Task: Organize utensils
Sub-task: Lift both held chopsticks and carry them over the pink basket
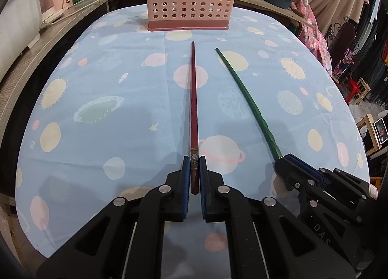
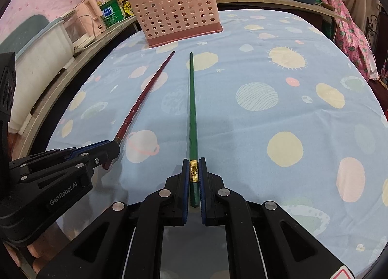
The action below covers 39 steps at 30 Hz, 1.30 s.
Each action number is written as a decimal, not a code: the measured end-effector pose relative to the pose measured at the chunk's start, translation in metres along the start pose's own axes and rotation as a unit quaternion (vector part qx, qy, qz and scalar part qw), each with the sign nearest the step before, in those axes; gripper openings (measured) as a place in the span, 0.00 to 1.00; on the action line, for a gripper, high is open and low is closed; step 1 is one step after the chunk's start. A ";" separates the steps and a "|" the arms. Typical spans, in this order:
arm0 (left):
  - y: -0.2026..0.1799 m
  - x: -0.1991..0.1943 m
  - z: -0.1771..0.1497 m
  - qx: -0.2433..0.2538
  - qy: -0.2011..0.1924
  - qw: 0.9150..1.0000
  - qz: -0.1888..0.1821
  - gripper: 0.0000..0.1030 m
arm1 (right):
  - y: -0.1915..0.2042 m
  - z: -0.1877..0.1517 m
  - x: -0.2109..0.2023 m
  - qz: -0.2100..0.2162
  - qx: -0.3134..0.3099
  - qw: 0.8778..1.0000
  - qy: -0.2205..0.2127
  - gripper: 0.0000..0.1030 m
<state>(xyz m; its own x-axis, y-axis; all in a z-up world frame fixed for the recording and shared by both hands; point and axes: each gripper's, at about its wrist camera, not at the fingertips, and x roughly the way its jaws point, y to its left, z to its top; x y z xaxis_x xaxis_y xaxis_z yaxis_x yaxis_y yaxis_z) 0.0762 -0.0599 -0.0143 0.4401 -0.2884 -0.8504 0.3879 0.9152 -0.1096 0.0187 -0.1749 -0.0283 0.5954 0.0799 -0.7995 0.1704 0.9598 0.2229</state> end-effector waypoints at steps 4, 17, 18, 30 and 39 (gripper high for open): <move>0.002 -0.008 0.006 -0.005 -0.009 1.000 -0.001 0.07 | -0.003 0.004 -0.004 0.004 0.006 1.000 -0.005 0.07; 0.012 -0.041 0.043 -0.028 -0.054 0.998 -0.017 0.07 | -0.006 0.041 -0.036 0.014 0.014 0.998 -0.059 0.07; 0.012 -0.044 0.046 -0.029 -0.058 0.998 -0.017 0.07 | -0.007 0.046 -0.040 0.014 0.014 0.998 -0.067 0.07; 0.019 -0.081 0.095 -0.038 -0.122 0.992 -0.015 0.07 | -0.011 0.098 -0.075 0.024 0.019 0.991 -0.133 0.06; 0.019 -0.098 0.131 -0.040 -0.153 0.987 -0.011 0.07 | -0.005 0.137 -0.095 0.033 0.014 0.984 -0.176 0.06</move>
<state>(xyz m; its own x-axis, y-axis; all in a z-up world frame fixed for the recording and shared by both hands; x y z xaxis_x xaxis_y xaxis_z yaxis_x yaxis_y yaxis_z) 0.1468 -0.0517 0.1345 0.6615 -0.3697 -0.6525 0.3411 0.9232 -0.1773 0.0688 -0.2244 0.1224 0.8398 0.0402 -0.5413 0.1397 0.9476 0.2871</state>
